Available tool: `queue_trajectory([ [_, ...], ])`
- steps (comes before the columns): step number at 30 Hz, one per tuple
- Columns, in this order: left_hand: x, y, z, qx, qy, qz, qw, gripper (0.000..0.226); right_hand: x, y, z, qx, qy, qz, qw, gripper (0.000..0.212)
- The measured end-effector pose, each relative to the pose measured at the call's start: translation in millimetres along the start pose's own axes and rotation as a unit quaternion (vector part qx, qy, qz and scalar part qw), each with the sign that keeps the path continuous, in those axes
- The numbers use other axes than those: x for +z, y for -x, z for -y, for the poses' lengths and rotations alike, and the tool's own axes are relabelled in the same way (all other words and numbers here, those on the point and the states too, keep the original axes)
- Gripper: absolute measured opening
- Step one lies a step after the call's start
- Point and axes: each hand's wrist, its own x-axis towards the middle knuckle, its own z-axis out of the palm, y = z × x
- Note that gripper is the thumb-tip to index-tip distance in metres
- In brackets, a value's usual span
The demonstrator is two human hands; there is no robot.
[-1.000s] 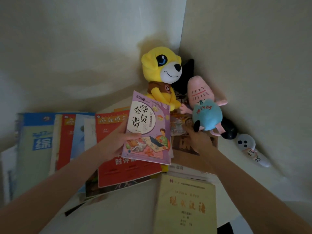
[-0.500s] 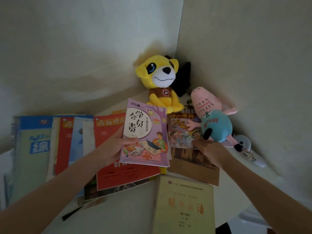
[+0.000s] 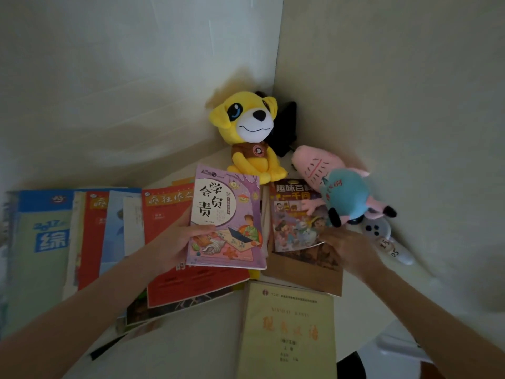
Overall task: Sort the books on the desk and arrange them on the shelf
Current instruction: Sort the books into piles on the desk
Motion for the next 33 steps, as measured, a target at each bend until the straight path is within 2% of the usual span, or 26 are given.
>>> queue_trajectory([
  [4, 4, -2, 0, 0.002, 0.001, 0.0, 1.0, 0.064, 26, -12, 16, -0.01, 0.042, 0.036, 0.998, 0.058],
  [9, 4, -3, 3, -0.005, 0.006, 0.0, 1.0, 0.058, 40, -11, 24, -0.003, 0.08, 0.063, 0.995, 0.087],
  [13, 0, -2, 5, -0.009, -0.011, -0.005, 1.0, 0.067, 35, -16, 32, 0.001, 0.069, 0.049, 0.996, 0.08],
  [16, -2, -1, 7, -0.008, -0.026, 0.004, 1.0, 0.061, 23, -14, 36, 0.009, -0.021, 0.015, 1.0, 0.083],
  [20, -2, -2, 15, -0.023, -0.024, 0.021, 0.999, 0.054, 0, -7, 44, 0.04, -0.151, -0.1, 0.983, 0.072],
  [24, 1, -4, 19, -0.027, -0.006, 0.022, 0.999, 0.058, -14, 5, 63, 0.108, -0.261, -0.116, 0.952, 0.056],
  [26, 4, -6, 22, -0.036, 0.004, 0.016, 0.999, 0.059, -15, 9, 77, 0.079, -0.273, -0.133, 0.95, 0.052],
  [30, 17, -6, 23, -0.043, 0.012, 0.031, 0.998, 0.039, -2, 26, 105, -0.066, -0.213, -0.127, 0.967, 0.049],
  [33, 22, -5, 27, -0.029, -0.02, 0.01, 0.999, 0.051, 5, 38, 127, -0.139, -0.184, -0.074, 0.97, 0.053],
])
